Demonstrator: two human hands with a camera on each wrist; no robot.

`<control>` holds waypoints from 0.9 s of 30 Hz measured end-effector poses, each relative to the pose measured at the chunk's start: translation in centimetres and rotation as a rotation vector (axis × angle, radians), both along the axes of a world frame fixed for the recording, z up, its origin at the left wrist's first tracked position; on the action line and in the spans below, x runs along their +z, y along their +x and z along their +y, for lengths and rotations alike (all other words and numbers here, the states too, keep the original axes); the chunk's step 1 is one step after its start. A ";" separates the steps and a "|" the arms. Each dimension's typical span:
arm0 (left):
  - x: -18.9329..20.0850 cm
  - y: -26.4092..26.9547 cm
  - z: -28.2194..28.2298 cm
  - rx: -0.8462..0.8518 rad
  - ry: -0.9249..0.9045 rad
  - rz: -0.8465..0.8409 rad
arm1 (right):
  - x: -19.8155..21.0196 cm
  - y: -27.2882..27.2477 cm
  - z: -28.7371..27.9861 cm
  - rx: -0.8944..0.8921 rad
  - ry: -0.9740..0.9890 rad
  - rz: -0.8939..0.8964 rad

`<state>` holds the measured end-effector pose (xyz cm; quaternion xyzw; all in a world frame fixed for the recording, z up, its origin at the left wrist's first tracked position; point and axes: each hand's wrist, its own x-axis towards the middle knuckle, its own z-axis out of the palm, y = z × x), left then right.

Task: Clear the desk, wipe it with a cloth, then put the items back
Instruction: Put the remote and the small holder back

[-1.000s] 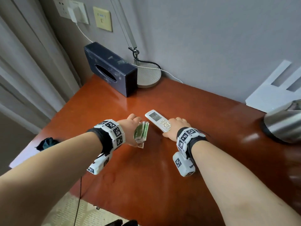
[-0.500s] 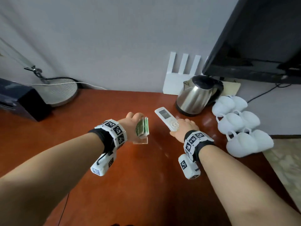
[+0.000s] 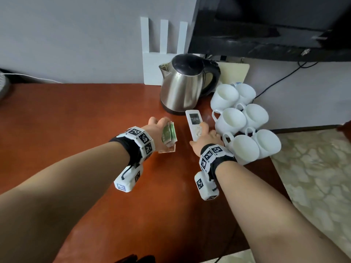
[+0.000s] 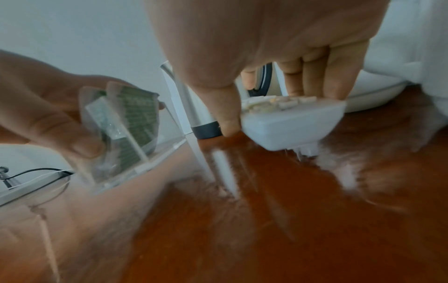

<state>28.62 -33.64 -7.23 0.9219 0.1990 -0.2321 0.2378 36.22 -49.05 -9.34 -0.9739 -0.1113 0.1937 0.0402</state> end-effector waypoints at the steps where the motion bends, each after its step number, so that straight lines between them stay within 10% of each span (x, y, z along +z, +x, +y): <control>1: -0.3 0.5 -0.4 0.004 0.001 0.002 | -0.3 0.4 -0.3 0.003 -0.007 0.007; 27: -2.1 5.5 -4.3 -0.005 0.074 0.014 | -1.8 2.5 -0.9 0.060 -0.029 0.011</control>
